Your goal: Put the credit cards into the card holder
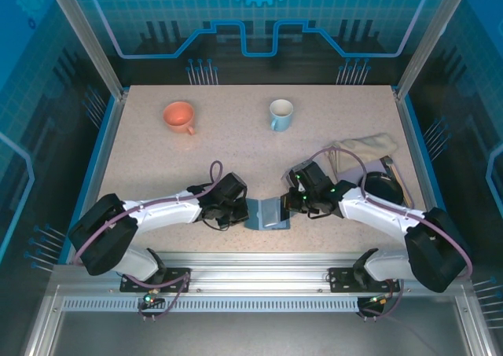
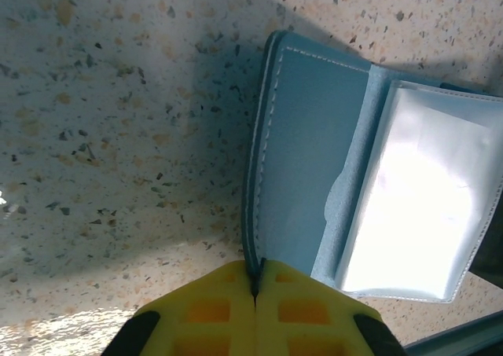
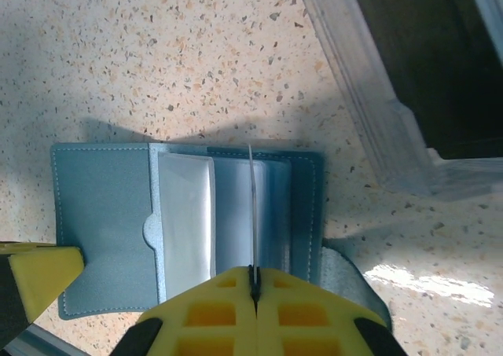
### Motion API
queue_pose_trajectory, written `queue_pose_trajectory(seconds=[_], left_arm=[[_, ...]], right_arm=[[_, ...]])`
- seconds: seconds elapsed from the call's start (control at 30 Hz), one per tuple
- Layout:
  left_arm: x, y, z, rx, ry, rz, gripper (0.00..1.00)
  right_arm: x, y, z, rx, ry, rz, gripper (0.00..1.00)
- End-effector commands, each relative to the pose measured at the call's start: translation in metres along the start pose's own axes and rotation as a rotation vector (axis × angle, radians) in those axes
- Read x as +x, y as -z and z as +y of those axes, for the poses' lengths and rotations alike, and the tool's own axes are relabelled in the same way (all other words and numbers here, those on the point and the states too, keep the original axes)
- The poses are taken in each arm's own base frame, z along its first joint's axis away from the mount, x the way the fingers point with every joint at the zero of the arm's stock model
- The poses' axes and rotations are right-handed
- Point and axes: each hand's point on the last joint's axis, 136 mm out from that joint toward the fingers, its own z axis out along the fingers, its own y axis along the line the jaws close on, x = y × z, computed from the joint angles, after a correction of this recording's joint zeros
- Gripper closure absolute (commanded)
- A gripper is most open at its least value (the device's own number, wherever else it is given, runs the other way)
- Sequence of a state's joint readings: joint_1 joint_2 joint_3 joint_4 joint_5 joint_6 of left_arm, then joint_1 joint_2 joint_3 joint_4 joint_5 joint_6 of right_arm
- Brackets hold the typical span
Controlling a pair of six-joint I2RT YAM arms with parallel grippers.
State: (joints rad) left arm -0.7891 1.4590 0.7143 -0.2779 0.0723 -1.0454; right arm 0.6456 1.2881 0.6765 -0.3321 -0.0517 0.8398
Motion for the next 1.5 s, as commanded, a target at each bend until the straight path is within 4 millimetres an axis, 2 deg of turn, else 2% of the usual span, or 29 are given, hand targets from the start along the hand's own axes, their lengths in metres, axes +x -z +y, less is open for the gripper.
queue_pose_trajectory(seconds=[0.0, 0.5, 0.9, 0.97, 1.1, 1.2, 1.47], left_arm=[[0.005, -0.007, 0.019, -0.051, 0.006, 0.016, 0.99], [0.007, -0.012, 0.019, -0.044, 0.008, 0.031, 0.99], [0.011, -0.018, 0.025, -0.056, 0.012, 0.046, 0.99], [0.011, -0.019, 0.026, -0.058, 0.013, 0.048, 0.99], [0.012, -0.020, 0.030, -0.069, 0.016, 0.046, 0.99], [0.013, -0.021, 0.031, -0.069, 0.017, 0.048, 0.99], [0.013, -0.025, 0.031, -0.066, 0.019, 0.056, 0.99]], right_arm=[[-0.004, 0.011, -0.002, 0.019, 0.013, -0.031, 0.98], [0.007, -0.008, -0.016, 0.065, -0.005, 0.013, 0.99], [0.011, -0.019, -0.009, 0.028, -0.031, 0.046, 0.99], [0.010, -0.018, -0.010, 0.043, -0.024, 0.046, 0.99], [-0.001, 0.000, 0.004, 0.004, 0.009, 0.011, 0.98], [-0.004, 0.008, 0.008, -0.003, 0.025, -0.009, 0.98], [0.008, -0.016, 0.001, 0.001, -0.017, 0.049, 0.98]])
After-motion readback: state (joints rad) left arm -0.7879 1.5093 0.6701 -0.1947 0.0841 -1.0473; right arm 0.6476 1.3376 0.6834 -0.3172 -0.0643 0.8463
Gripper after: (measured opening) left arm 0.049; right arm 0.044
